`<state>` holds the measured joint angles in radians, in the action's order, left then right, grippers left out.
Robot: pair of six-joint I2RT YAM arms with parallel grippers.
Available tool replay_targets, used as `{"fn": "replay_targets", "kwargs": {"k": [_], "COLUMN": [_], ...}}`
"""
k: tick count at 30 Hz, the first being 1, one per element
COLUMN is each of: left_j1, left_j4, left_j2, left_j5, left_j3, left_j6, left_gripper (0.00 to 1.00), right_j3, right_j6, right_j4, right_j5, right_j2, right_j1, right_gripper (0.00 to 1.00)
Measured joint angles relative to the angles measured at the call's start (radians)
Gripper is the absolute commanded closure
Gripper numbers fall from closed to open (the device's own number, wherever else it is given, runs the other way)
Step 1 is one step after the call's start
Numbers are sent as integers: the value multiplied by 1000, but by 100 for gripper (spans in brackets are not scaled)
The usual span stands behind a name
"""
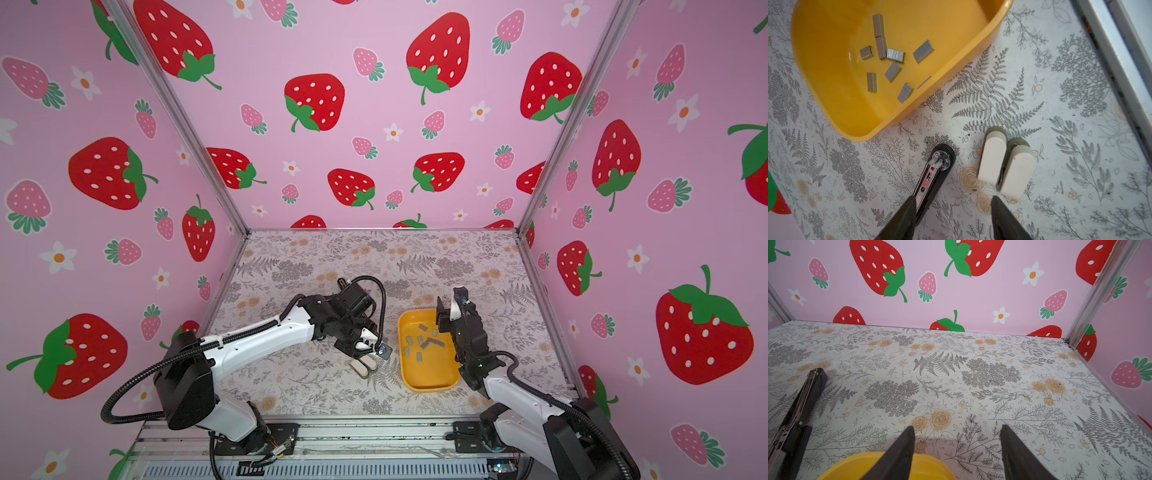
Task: Load the staples into the stapler
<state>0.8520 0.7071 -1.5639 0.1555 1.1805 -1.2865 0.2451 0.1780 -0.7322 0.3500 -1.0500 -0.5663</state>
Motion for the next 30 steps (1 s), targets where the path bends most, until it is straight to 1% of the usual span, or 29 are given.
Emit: {"fn": "replay_targets", "kwargs": {"k": [5, 8, 11, 15, 22, 26, 30], "left_j1": [37, 54, 63, 66, 87, 91, 99], "left_j4": [19, 27, 33, 35, 36, 35, 35], "left_j2": [-32, -66, -96, -122, -128, -141, -172], "left_j5": [-13, -31, -50, -64, -87, -97, -103], "left_j3": [9, 10, 16, 32, 35, 35, 35], "left_j6": [-6, -11, -12, -17, -23, -22, -24], "left_gripper": [46, 48, 48, 48, 48, 52, 52], "right_j3": [-7, -51, -89, -95, -95, -95, -95], "right_j6": [2, 3, 3, 3, 3, 3, 3], "right_j4": [-46, -114, -142, -172, -195, -194, -194], "right_j5": [26, 35, 42, 43, 43, 42, 42], "right_j2": [-18, -26, -32, -32, -33, -43, -50], "right_j1": [0, 4, 6, 6, 11, 12, 13], "right_gripper": [33, 30, 30, 29, 29, 29, 28]}}
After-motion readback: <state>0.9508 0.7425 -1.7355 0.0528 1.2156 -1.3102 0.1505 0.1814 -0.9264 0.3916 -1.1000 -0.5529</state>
